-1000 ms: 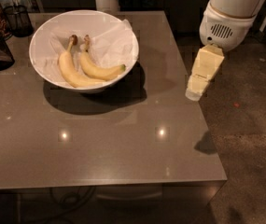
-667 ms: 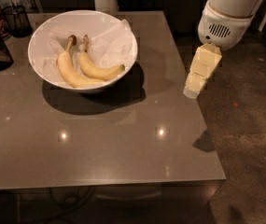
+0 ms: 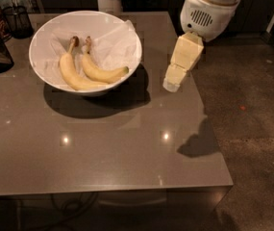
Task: Pick banana from white bowl
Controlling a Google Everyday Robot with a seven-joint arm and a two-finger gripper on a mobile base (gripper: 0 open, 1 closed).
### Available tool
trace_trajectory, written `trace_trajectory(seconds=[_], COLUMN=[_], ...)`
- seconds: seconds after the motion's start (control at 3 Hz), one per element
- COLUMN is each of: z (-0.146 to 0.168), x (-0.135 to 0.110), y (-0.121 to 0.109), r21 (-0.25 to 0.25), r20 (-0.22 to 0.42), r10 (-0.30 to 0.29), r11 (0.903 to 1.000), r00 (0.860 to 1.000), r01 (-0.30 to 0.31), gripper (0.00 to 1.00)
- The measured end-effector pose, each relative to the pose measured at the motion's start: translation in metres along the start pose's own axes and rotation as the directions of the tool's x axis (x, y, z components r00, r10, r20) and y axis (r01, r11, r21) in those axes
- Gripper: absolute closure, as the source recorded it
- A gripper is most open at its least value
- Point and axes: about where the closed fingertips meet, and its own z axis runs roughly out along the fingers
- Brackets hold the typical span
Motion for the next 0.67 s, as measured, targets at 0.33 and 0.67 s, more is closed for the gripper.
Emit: trace_trajectory(seconds=[0.33,0.67], z=[-0.001,0.001], x=[-0.038,-0.08], y=[0.01,0.028], r21=[-0.006,0.008], r20=[0.013,-0.004], r10=[-0.013,-0.095], r11=[0.9999,0.9955], r00=[1.0,0.996], r01=[0.013,0.095], gripper=[0.0,0.0])
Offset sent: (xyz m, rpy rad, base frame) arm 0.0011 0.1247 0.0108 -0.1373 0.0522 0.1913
